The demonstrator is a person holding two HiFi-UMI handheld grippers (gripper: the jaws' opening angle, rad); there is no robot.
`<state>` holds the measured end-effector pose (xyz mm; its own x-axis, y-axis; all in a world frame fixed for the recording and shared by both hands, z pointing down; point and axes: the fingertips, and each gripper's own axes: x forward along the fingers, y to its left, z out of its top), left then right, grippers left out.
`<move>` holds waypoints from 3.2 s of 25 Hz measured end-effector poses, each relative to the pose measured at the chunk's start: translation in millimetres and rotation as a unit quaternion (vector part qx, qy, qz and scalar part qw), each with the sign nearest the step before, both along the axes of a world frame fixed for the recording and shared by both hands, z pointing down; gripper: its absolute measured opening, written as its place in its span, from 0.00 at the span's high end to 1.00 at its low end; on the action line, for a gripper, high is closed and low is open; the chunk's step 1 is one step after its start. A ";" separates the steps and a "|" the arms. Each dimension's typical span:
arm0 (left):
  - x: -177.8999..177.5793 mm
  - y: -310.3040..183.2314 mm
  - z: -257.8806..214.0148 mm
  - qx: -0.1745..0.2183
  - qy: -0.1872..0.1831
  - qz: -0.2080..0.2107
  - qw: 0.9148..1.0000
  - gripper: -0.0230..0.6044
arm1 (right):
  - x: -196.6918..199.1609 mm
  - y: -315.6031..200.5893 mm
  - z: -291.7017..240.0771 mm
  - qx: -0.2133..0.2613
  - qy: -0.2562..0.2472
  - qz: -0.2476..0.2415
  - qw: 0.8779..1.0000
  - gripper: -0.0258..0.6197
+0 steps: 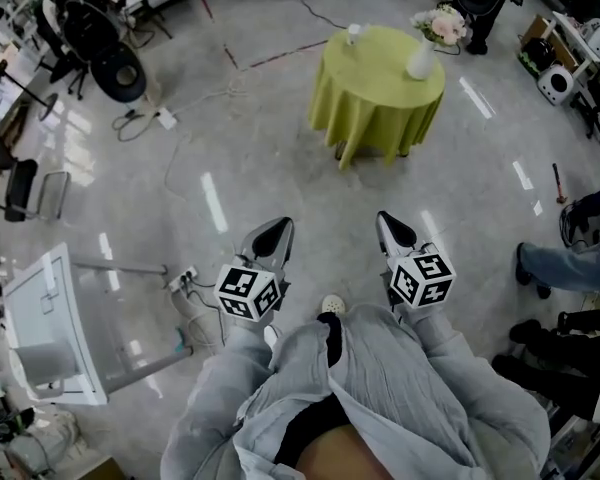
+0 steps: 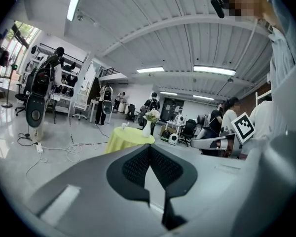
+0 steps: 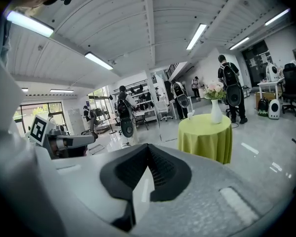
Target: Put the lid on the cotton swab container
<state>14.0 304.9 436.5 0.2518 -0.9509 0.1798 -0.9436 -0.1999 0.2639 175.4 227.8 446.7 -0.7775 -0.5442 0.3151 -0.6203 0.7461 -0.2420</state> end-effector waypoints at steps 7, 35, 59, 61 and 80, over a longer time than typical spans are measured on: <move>-1.0 -12.3 -1.9 -0.009 0.003 -0.030 1.000 0.94 | 8.3 -29.2 -14.9 0.036 -0.002 -0.029 0.999 0.96; -84.4 -173.5 -3.8 -0.003 0.008 0.000 1.000 0.94 | -71.6 -168.2 -10.9 0.011 -0.002 0.014 1.000 0.96; -160.7 -322.5 -20.3 0.010 -0.019 0.066 0.998 0.94 | -139.0 -306.5 -20.3 0.011 -0.029 0.082 0.996 0.96; -165.3 -328.2 -19.4 0.009 -0.019 0.068 0.997 0.94 | -142.2 -311.6 -18.6 0.007 -0.031 0.088 0.996 0.96; -193.0 -328.3 20.8 -0.042 0.006 0.046 0.998 0.94 | -185.3 -327.5 15.7 -0.040 -0.007 0.047 0.998 0.96</move>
